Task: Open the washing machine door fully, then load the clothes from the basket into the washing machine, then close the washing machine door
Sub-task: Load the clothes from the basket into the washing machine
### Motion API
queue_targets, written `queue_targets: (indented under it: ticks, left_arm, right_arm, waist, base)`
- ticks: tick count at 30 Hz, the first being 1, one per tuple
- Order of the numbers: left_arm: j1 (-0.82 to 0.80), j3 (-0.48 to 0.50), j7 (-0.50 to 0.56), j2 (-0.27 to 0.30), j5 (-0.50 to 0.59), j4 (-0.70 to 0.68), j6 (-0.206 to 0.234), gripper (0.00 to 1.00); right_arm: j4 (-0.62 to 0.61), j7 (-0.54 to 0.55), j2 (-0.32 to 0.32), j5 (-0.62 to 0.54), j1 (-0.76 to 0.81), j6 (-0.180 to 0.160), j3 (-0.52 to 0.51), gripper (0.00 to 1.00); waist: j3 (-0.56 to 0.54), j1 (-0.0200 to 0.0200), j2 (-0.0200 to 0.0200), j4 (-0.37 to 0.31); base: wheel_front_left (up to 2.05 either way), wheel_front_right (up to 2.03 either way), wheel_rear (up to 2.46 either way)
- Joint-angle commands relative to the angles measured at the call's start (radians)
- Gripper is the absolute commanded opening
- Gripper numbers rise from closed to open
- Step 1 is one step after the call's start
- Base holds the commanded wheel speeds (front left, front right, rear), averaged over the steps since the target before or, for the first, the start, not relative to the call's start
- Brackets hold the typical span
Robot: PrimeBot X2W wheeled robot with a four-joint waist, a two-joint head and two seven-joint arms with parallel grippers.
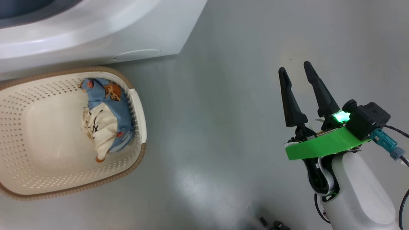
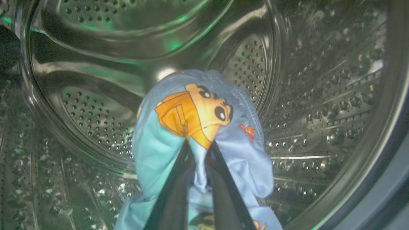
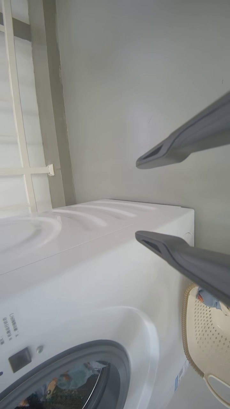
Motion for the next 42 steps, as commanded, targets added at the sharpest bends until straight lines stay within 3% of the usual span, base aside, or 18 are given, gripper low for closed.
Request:
queue_targets:
  ticks: [1, 19, 24, 42]
  left_arm:
    - [0.007, 0.031, -0.005, 0.048, 0.013, -0.055, 0.014, 1.0]
    - [0.126, 0.098, -0.005, -0.012, 0.077, -0.097, 0.001, 1.0]
    - [0.186, 0.171, -0.005, -0.048, 0.061, -0.14, 0.005, 1.0]
    - [0.567, 0.302, -0.005, -0.166, 0.082, -0.351, -0.013, 1.0]
  right_arm:
    - [-0.025, -0.008, 0.004, 0.012, 0.0, 0.004, 0.017, 1.0]
    - [-0.008, -0.008, 0.004, -0.007, -0.011, 0.004, 0.023, 1.0]
    - [-0.003, -0.008, 0.004, -0.019, -0.005, 0.004, 0.011, 1.0]
    - [0.013, -0.008, -0.033, -0.044, 0.014, 0.004, -0.026, 1.0]
  waist:
    - [0.005, -0.0001, 0.0, -0.002]
    - [-0.033, -0.0001, 0.0, 0.032]
    - [-0.055, -0.0001, 0.0, 0.045]
    - [-0.167, -0.0001, 0.0, 0.12]
  base:
    - [0.0, 0.0, 0.0]
    - [0.0, 0.0, 0.0]
    - [0.0, 0.0, 0.0]
    - [0.0, 0.0, 0.0]
